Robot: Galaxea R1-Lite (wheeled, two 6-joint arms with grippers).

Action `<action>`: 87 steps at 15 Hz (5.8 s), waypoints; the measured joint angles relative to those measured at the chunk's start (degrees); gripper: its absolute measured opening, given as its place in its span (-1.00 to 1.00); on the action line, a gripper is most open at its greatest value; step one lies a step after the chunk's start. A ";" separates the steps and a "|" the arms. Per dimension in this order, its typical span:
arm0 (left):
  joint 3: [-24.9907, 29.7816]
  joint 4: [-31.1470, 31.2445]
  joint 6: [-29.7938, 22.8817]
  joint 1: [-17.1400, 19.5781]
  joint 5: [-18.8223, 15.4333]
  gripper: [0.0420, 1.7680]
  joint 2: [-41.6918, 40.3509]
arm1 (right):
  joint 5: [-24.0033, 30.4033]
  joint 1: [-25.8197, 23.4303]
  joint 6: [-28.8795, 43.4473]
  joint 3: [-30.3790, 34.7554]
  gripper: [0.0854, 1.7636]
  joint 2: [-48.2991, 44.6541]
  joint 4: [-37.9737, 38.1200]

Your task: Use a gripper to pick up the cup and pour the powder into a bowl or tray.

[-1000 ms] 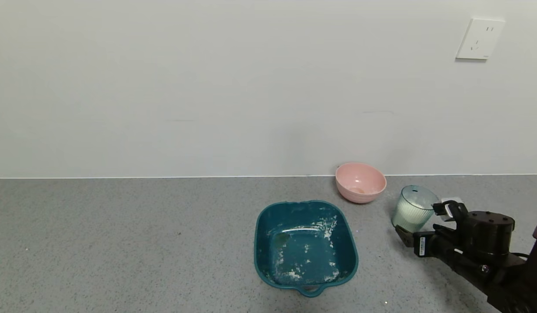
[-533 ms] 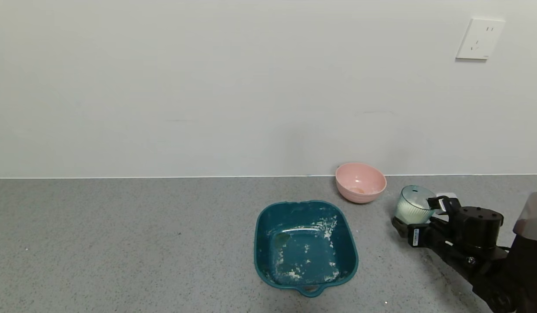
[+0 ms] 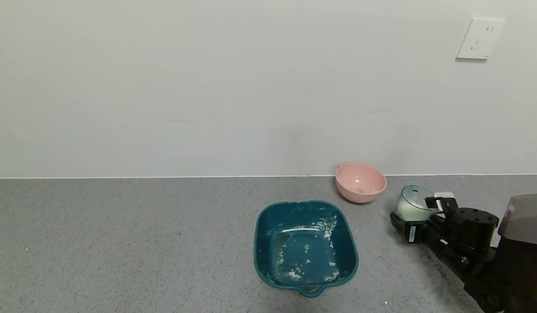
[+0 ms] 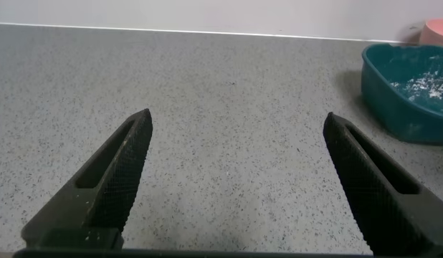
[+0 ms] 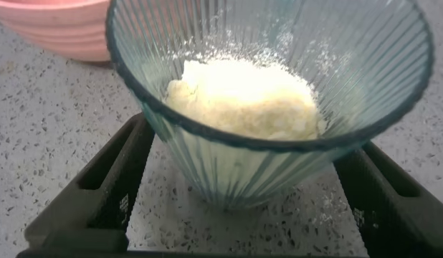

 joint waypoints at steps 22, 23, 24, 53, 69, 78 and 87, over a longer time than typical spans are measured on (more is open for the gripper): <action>0.00 0.00 0.02 0.00 0.02 0.94 0.00 | -1.29 0.24 0.09 -4.16 0.51 2.45 0.09; 0.00 -0.02 0.00 0.00 0.00 0.94 0.00 | -1.29 0.24 0.09 -4.12 0.51 2.45 0.06; 0.00 -0.02 0.00 0.00 0.00 0.94 0.00 | -1.29 0.22 0.09 -4.07 0.51 2.43 0.06; 0.00 -0.05 0.00 0.00 0.02 0.94 0.00 | -0.62 -4.05 -26.45 -14.67 0.50 -18.58 32.89; 0.00 -0.05 0.00 0.00 0.02 0.94 0.00 | -9.08 -0.11 -42.83 -29.29 0.50 -12.81 46.81; 0.00 -0.05 0.00 -0.02 0.00 0.94 0.00 | -16.92 2.67 -52.33 -34.01 0.50 -8.35 46.59; 0.00 -0.02 0.00 0.00 0.00 0.94 0.00 | -20.38 4.00 -65.78 -40.13 0.50 -3.85 45.84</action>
